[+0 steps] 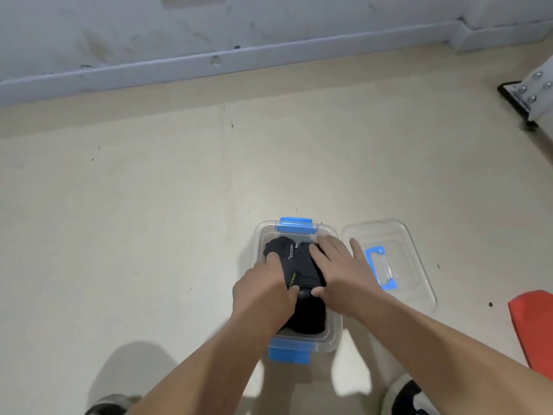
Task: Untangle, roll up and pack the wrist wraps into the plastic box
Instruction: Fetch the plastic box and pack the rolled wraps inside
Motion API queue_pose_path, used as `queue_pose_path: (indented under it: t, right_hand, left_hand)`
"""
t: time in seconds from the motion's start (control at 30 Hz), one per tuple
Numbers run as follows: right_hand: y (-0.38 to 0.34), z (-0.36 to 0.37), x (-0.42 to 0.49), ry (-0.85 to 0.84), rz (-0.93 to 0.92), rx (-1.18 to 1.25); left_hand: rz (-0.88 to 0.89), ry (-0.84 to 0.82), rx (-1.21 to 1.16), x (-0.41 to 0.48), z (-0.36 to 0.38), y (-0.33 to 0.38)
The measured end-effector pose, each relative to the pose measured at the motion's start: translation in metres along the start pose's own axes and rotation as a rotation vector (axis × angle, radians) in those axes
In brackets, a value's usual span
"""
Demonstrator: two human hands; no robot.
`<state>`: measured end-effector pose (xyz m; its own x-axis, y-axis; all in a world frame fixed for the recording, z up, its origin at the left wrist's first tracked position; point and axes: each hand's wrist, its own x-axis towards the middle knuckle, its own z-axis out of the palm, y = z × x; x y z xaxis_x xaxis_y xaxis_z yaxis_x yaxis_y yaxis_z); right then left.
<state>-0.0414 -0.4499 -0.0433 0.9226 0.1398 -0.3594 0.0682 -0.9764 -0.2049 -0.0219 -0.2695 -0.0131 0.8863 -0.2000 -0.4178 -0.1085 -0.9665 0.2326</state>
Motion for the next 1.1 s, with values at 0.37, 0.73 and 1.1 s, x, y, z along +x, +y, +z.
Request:
queue_pose_path:
  t: [0.37, 0.73, 1.1]
  right_hand:
    - [-0.001, 0.025, 0.006, 0.264, -0.030, 0.077]
    - [-0.007, 0.020, 0.010, 0.117, 0.027, 0.058]
    - [0.093, 0.055, -0.064, -0.081, 1.486, 1.200]
  left_hand:
    - [0.011, 0.081, -0.195, -0.010, 0.023, -0.011]
    - [-0.003, -0.125, 0.133, 0.028, 0.006, -0.003]
    - [0.197, 0.005, -0.337, 0.004, 0.002, 0.048]
